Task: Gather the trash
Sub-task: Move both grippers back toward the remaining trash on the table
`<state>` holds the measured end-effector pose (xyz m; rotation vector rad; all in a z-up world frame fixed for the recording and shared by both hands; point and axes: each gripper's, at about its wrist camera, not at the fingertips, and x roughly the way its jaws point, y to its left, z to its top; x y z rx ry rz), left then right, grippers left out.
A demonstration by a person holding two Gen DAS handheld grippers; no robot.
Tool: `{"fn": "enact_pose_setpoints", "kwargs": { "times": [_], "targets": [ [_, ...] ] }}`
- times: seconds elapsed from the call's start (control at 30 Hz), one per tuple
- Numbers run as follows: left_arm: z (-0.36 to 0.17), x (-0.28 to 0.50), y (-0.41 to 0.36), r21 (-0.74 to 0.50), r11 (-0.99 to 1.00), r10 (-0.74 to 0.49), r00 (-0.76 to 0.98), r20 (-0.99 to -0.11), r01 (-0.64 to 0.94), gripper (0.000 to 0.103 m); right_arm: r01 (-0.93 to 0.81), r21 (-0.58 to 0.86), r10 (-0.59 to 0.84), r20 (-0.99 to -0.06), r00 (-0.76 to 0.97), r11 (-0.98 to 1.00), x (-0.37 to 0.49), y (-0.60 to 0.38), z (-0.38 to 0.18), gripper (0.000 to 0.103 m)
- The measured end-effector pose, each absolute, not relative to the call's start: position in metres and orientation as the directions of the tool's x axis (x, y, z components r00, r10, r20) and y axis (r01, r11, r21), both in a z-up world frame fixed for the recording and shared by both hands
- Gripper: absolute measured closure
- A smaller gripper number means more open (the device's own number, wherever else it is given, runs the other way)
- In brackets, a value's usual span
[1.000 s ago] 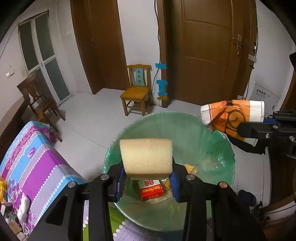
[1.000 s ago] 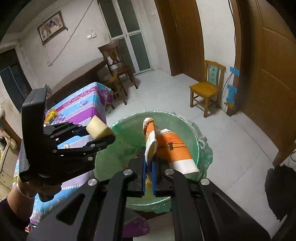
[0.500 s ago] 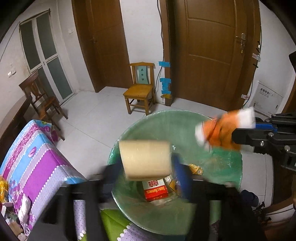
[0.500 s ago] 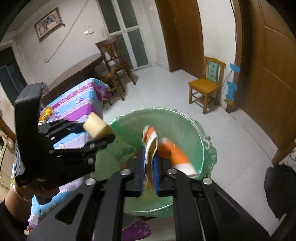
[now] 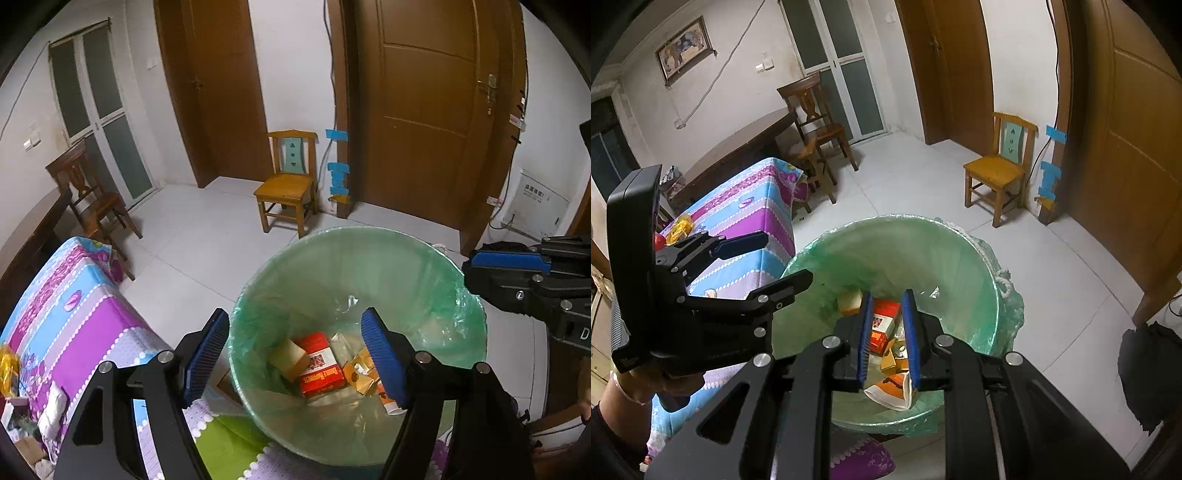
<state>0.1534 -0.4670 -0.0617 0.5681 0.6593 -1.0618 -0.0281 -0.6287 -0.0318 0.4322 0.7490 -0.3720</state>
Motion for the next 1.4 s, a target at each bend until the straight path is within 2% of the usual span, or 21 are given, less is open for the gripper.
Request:
{"fn": "enact_pose_setpoints", "kwargs": {
  "times": [0.17,0.33,0.43,0.53,0.63,0.7,0.77,0.83,0.93,1.07,1.13,1.33,1.4],
  "targets": [
    [-0.053,0.158,-0.435,0.091,0.478,-0.597,0.399,-0.696,0.873,0.028,0.473,0.216,-0.241,-0.642,0.728,0.854,-0.035,-0.611,-0.023,0.088],
    [-0.049,0.170,-0.377,0.066,0.615,-0.556,0.492,-0.670,0.785,0.028,0.460,0.216,-0.299,-0.518,0.801,0.861,-0.038,-0.582,-0.017,0.086],
    [-0.043,0.182,-0.334,0.021,0.686,-0.532,0.521,-0.668,0.727,0.027,0.434,0.208,-0.297,-0.476,0.828,0.877,-0.031,-0.562,-0.020,0.085],
    [-0.030,0.195,-0.284,-0.039,0.752,-0.512,0.546,-0.664,0.658,0.027,0.376,0.191,-0.251,-0.472,0.845,0.907,-0.017,-0.538,-0.025,0.075],
    [-0.009,0.212,-0.220,-0.068,0.837,-0.450,0.614,-0.649,0.542,0.020,0.293,0.186,-0.173,-0.479,0.860,0.938,-0.001,-0.511,-0.029,0.068],
    [0.001,0.223,-0.183,-0.091,0.878,-0.413,0.645,-0.643,0.470,0.018,0.243,0.168,-0.135,-0.485,0.864,0.955,0.009,-0.493,-0.030,0.059],
    [0.011,0.235,-0.143,-0.120,0.916,-0.365,0.676,-0.640,0.382,0.016,0.178,0.146,-0.087,-0.485,0.870,0.973,0.019,-0.470,-0.030,0.047],
    [0.019,0.251,-0.101,-0.150,0.945,-0.316,0.695,-0.645,0.291,0.015,0.106,0.118,-0.036,-0.484,0.875,0.987,0.027,-0.446,-0.028,0.042],
    [0.022,0.274,-0.041,-0.196,0.968,-0.249,0.701,-0.668,0.156,0.014,-0.010,0.065,0.041,-0.501,0.864,0.998,0.041,-0.412,-0.027,0.040],
    [0.009,0.298,0.012,-0.285,0.958,-0.232,0.652,-0.721,0.025,0.011,-0.180,-0.010,0.149,-0.509,0.848,0.984,0.050,-0.362,-0.030,0.018],
    [-0.006,0.312,0.030,-0.332,0.943,-0.256,0.604,-0.755,-0.016,0.011,-0.259,-0.080,0.187,-0.498,0.847,0.963,0.050,-0.339,-0.032,0.015],
    [-0.040,0.336,0.030,-0.370,0.923,-0.262,0.530,-0.807,-0.106,0.010,-0.495,-0.382,0.277,-0.499,0.821,0.780,0.063,-0.264,-0.042,0.013],
    [-0.052,0.349,0.030,-0.400,0.904,-0.269,0.530,-0.804,-0.148,0.010,-0.502,-0.455,0.264,-0.490,0.831,0.735,0.073,-0.248,-0.047,0.013]
  ]
}}
